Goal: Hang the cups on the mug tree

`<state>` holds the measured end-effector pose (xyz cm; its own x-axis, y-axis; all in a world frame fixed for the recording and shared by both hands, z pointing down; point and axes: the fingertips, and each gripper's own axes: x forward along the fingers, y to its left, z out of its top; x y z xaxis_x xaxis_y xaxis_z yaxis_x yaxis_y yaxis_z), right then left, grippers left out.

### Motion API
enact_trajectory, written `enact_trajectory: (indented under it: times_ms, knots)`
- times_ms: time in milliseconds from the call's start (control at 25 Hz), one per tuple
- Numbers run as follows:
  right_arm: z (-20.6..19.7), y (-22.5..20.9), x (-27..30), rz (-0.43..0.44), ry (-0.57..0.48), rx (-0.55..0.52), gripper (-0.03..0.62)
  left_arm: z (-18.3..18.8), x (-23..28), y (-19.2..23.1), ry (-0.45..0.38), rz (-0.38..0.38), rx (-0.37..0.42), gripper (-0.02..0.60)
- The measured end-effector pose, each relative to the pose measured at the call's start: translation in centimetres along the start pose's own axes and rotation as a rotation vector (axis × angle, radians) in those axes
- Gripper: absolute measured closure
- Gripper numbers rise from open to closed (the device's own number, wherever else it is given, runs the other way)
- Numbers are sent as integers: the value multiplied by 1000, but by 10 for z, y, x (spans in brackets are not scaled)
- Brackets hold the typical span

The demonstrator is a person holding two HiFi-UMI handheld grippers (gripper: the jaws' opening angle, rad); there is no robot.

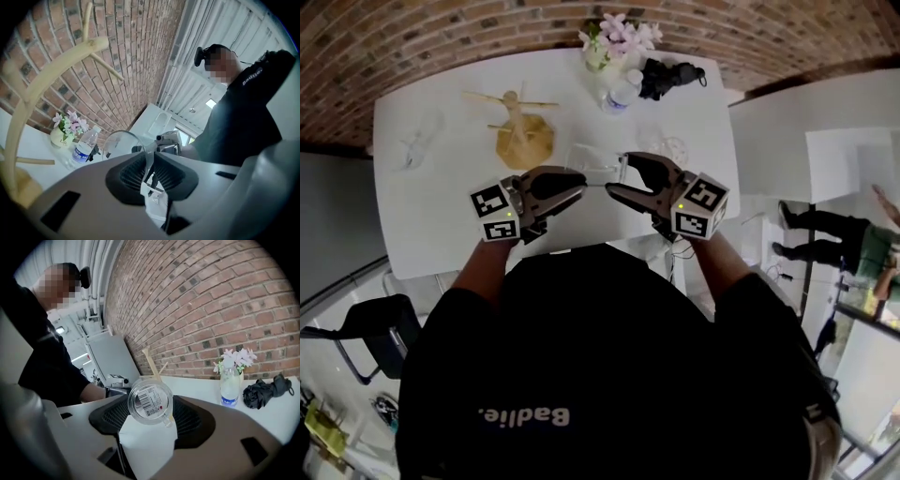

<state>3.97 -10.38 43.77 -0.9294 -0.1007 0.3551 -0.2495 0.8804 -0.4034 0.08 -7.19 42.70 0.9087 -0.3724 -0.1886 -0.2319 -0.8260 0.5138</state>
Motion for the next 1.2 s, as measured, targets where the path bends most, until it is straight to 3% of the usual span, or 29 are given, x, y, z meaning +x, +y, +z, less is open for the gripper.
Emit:
enact_trajectory:
  times_ms: [160,440,800,1200]
  knots:
    - [-4,-15,11,6,58,-39,289,-9,-2,20,-36,91,-39,523]
    - [-15,-40,38,-6,76,4,289,-18,-16,56,-92,216,-110,500]
    - [-17,-57,66,-68,81,40,289,-22,-37,90,-165,303,-145,479]
    - [-30,-65,88,-104,87,122,289,-27,-53,108,-137,368,-196,462]
